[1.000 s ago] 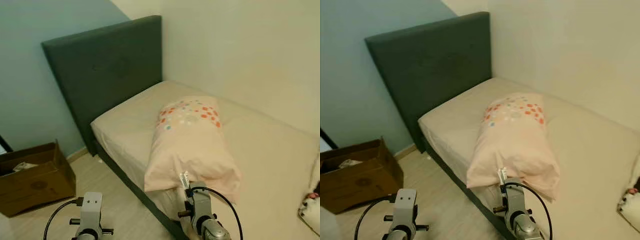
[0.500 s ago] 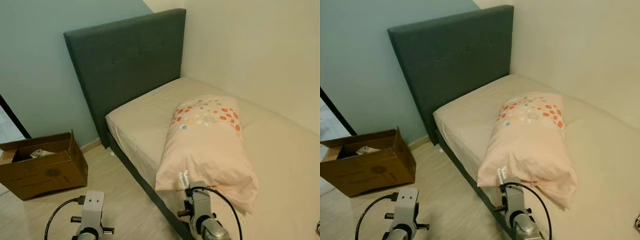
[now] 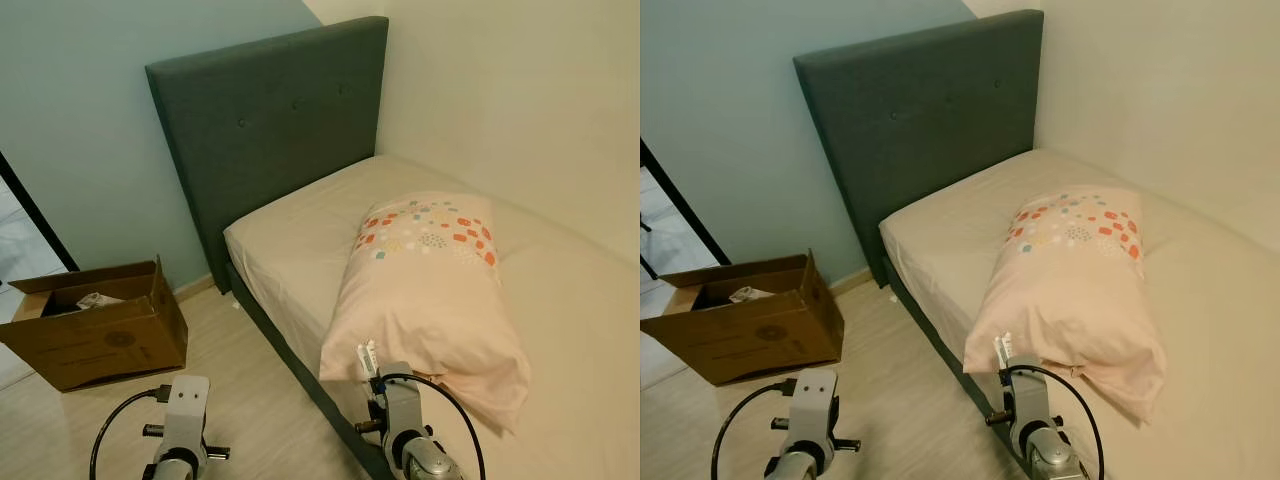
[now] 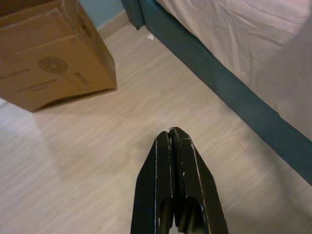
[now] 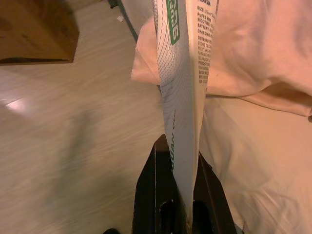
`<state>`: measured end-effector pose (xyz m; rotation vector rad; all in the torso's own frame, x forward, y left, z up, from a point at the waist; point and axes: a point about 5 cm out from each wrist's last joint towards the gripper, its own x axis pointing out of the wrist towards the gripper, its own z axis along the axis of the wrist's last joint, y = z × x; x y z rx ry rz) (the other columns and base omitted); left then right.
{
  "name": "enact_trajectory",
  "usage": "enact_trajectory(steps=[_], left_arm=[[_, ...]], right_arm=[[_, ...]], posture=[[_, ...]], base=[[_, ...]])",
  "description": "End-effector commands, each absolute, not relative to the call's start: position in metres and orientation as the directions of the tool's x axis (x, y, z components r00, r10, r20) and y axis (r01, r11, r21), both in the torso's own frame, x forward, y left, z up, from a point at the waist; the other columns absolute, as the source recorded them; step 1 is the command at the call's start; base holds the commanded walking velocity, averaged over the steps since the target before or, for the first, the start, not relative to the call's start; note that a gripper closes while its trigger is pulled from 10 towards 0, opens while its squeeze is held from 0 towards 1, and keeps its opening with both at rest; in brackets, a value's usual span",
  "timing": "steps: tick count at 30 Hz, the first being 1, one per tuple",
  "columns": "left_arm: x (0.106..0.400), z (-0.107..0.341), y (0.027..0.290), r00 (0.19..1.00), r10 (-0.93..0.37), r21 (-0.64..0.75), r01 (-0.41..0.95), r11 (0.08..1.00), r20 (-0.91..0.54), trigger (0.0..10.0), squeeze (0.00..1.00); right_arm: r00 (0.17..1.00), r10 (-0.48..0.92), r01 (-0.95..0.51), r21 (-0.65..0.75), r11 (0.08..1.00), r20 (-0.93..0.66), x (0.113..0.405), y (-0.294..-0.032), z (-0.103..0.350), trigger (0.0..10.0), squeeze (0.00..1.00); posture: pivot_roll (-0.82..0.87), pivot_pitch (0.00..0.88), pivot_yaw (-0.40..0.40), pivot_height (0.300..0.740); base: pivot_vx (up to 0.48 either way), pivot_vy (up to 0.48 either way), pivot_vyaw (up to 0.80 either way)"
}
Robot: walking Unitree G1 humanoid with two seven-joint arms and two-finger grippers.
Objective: Clean up the room
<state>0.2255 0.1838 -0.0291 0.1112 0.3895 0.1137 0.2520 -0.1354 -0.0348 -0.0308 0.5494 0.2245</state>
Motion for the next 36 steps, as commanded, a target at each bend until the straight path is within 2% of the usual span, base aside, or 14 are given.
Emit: enact_trajectory(steps=[1, 4, 8, 26, 36], left_arm=[[0.2238, -0.0302, 0.1813, 0.917, 0.128, 0.115, -0.090, 0.989, -0.377, 10.0, 0.00], [0.2235, -0.0300, 0.1814, 0.917, 0.131, 0.112, -0.095, 0.989, -0.377, 10.0, 0.00], [0.2235, -0.0303, 0.1818, 0.914, 0.140, 0.095, -0.112, 0.989, -0.381, 10.0, 0.00], [0.2206, -0.0319, 0.1853, 0.908, 0.159, 0.097, -0.131, 0.987, -0.389, 10.0, 0.00], [0.2209, -0.0305, 0.1864, 0.911, 0.161, 0.106, -0.130, 0.986, -0.379, 10.0, 0.00]], right_arm=[[0.826, 0.201, -0.223, 0.021, 0.975, -0.527, 0.2498, -0.1382, -0.0366, 10.0, 0.00], [0.826, 0.201, -0.224, 0.021, 0.974, -0.527, 0.2495, -0.1381, -0.0367, 10.0, 0.00], [0.825, 0.203, -0.227, 0.020, 0.974, -0.528, 0.2491, -0.1379, -0.0370, 10.0, 0.00], [0.809, 0.230, -0.265, 0.014, 0.964, -0.541, 0.2479, -0.1350, -0.0384, 10.0, 0.00], [0.811, 0.236, -0.271, 0.014, 0.962, -0.536, 0.2498, -0.1338, -0.0370, 10.0, 0.00]], posture=[[-0.02, 0.055, -0.008, 0.740], [-0.02, 0.054, -0.007, 0.740], [-0.02, 0.056, -0.009, 0.740], [-0.01, 0.067, -0.017, 0.740], [-0.01, 0.066, -0.016, 0.740]], base=[[0.000, -0.480, 0.80], [0.000, -0.480, 0.80], [0.000, 0.000, 0.80], [0.000, 0.000, 0.07], [0.000, 0.000, 0.80]])
